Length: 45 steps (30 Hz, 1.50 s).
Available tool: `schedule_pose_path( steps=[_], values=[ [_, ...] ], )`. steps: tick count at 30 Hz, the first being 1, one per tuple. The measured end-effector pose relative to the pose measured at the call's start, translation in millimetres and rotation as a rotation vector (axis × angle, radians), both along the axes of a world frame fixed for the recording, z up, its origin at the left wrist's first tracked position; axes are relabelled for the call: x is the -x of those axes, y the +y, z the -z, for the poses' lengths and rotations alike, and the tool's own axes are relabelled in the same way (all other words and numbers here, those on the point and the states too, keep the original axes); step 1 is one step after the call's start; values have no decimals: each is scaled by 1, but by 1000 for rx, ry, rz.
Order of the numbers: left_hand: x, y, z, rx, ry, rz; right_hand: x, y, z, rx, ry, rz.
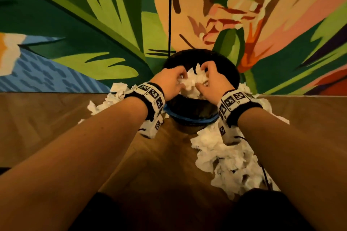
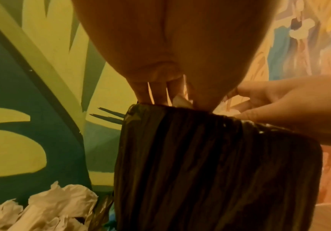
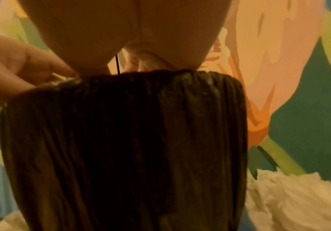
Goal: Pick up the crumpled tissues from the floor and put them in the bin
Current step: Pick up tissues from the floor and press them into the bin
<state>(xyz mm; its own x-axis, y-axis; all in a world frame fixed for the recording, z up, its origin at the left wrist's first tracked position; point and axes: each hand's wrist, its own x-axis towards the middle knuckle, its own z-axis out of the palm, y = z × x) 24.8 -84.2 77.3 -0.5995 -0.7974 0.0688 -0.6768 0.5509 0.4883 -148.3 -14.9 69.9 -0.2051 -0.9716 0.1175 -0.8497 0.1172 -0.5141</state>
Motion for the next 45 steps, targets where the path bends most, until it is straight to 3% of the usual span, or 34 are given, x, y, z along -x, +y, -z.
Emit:
schedule_pose_path(
  steps=[6, 10, 12, 18, 28, 31, 36, 40, 45],
  values=[
    [4, -5, -1, 204, -182, 47, 14, 10, 10, -127, 228, -17],
    [12, -1, -2, 226, -447, 61, 14, 13, 13, -141, 423, -77],
    [18, 2, 0, 234, -495, 42, 12, 12, 13, -176, 472, -79],
    [28, 10, 7, 116, -574, 114, 10, 13, 6, -181, 281, -53],
    [18, 15, -5, 165, -475, 131, 9, 1, -4, -322, 281, -53],
    [4, 17, -20, 187, -250, 110, 6, 3, -14, -292, 275, -61],
    [-32, 7, -45, 156, 76, 19, -8, 2, -43, 41, 76, -24],
    [-63, -14, -47, 108, 320, -109, -46, -6, -68, 283, -20, -113],
    [-100, -36, -15, 62, 351, -330, -119, -23, -70, 314, -94, -308]
  ],
)
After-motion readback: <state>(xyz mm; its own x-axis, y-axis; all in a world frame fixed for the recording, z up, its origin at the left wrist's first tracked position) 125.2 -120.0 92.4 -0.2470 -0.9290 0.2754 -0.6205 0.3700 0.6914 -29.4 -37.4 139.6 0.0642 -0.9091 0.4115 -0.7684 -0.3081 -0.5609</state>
